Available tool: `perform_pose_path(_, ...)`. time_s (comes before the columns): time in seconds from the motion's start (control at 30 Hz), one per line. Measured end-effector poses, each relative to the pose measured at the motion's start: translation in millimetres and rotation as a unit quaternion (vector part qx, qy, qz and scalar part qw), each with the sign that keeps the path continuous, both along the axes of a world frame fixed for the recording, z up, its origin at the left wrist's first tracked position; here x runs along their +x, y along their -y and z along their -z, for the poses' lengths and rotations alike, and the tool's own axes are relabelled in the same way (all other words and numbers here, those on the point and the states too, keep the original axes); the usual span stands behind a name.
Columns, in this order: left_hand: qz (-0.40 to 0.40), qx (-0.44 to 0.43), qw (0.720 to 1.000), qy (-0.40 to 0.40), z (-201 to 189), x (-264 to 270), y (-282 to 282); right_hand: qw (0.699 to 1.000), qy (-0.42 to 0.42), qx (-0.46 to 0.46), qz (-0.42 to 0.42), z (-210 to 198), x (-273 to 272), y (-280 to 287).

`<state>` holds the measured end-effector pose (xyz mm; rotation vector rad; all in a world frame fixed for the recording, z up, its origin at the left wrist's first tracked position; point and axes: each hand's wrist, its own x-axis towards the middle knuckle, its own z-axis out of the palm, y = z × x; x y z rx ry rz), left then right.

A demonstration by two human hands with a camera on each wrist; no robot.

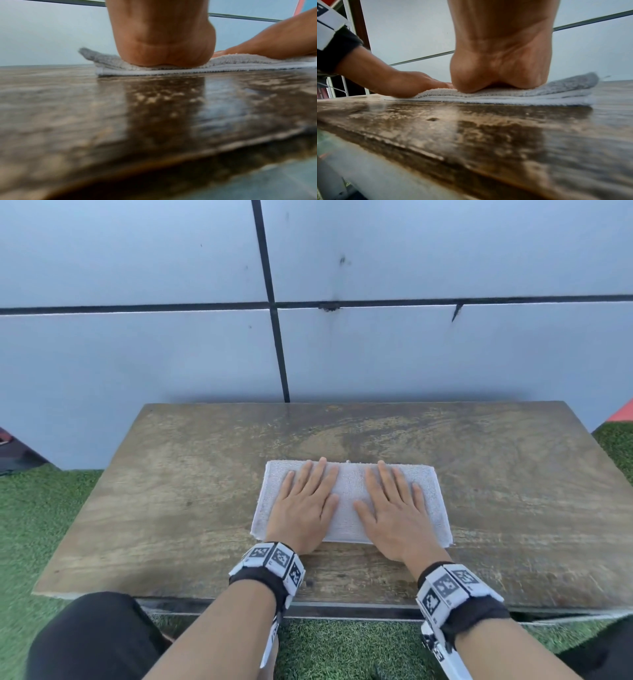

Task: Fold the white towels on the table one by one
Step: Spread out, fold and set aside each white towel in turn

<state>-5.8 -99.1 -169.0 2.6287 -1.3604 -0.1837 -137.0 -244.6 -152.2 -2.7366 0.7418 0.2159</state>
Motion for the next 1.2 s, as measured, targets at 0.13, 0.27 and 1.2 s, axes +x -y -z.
perform_pose_path(0.13,-0.026,-0.005,1.0,-0.006,-0.1,4.7,-7.1,1.0,0.004,-0.009,0.015,0.8,-11.7,11.4)
perform_pose_path(0.27,-0.065,0.0,0.998,-0.014,-1.2,8.7,-13.3,0.999,-0.006,-0.021,0.029,0.9,-25.1,20.6)
perform_pose_path(1.2,0.025,0.049,0.982,-0.181,-48.0,-49.5,-115.8,0.988,0.007,0.127,-0.084,-20.4,-84.3,-29.7)
